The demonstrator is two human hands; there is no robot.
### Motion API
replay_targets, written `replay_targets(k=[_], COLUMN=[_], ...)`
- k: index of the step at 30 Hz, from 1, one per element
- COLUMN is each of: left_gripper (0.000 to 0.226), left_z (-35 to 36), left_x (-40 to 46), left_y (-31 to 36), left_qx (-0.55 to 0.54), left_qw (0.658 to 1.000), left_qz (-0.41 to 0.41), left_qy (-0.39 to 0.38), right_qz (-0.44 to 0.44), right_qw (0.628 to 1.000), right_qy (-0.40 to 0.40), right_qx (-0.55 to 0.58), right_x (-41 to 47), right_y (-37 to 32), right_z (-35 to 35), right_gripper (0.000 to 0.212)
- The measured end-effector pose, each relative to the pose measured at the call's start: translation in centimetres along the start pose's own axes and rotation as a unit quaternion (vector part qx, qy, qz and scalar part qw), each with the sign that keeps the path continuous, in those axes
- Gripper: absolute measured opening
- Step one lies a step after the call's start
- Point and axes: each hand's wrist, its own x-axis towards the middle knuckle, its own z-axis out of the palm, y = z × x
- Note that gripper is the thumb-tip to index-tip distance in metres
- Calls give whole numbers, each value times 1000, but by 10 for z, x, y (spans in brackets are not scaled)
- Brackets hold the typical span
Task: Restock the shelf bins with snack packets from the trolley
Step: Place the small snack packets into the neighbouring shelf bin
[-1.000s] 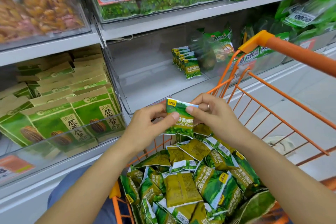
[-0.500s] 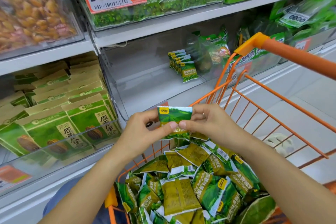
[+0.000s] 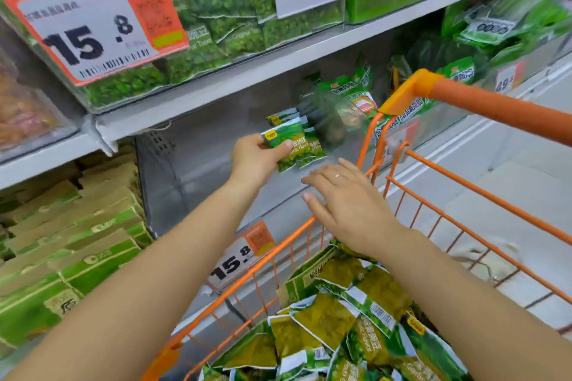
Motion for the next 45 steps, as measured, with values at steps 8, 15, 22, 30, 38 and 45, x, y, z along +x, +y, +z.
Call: replay_targets(k=[8, 15, 22, 30, 38, 45], left_gripper=[52, 60, 28, 61, 52, 45], left_z=[68, 73, 71, 66, 77, 90], left_x=[80, 67, 51, 58, 66, 71], left_y=[-21, -33, -28, -31, -36, -40], left_qx=[319, 280, 206, 264, 241, 277], left_qw=[947, 958, 965, 960, 964, 953], left_qz=[-44, -57, -74, -65, -80, -86], left_qy=[-9, -8, -145, -62, -76, -81], right_qz=[17, 22, 33, 34, 36, 40], right_qw=[999, 999, 998, 999, 999, 998], right_qy=[29, 46, 46, 25, 17, 30], right_qx=[-8, -11, -15, -5, -16, -25], right_x=[3, 4, 5, 5, 6, 6], right_y=[-6, -5, -7, -8, -8, -9], right_z=[6, 8, 7, 5, 6, 6], right_gripper=[37, 35, 33, 35, 36, 33])
